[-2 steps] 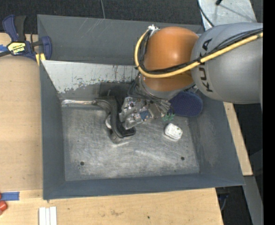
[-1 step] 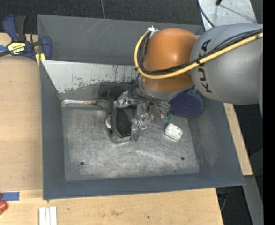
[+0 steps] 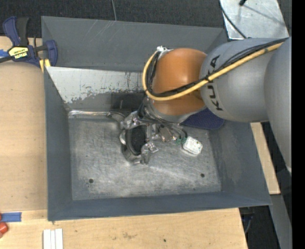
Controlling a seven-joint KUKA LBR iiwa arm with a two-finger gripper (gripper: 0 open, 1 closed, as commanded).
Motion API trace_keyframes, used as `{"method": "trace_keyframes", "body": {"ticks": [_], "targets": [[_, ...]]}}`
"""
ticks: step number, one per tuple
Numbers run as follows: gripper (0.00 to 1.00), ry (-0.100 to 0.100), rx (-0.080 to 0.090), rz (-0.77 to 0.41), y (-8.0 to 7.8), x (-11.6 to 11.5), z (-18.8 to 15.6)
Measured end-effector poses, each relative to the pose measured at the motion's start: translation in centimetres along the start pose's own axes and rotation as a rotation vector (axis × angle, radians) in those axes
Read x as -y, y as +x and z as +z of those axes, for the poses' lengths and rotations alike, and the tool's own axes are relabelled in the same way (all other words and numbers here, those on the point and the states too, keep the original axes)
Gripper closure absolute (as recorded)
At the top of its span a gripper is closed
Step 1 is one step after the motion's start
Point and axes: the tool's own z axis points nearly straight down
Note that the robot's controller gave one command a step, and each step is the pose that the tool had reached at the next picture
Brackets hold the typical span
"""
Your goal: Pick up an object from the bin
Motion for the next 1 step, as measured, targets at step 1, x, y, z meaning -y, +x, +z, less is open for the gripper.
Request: {"method": "trace_keyframes", "body": {"ticks": [1], "targets": [[0.0, -0.011, -0.007, 0.081, -3.92, -4.06, 3.12]]}}
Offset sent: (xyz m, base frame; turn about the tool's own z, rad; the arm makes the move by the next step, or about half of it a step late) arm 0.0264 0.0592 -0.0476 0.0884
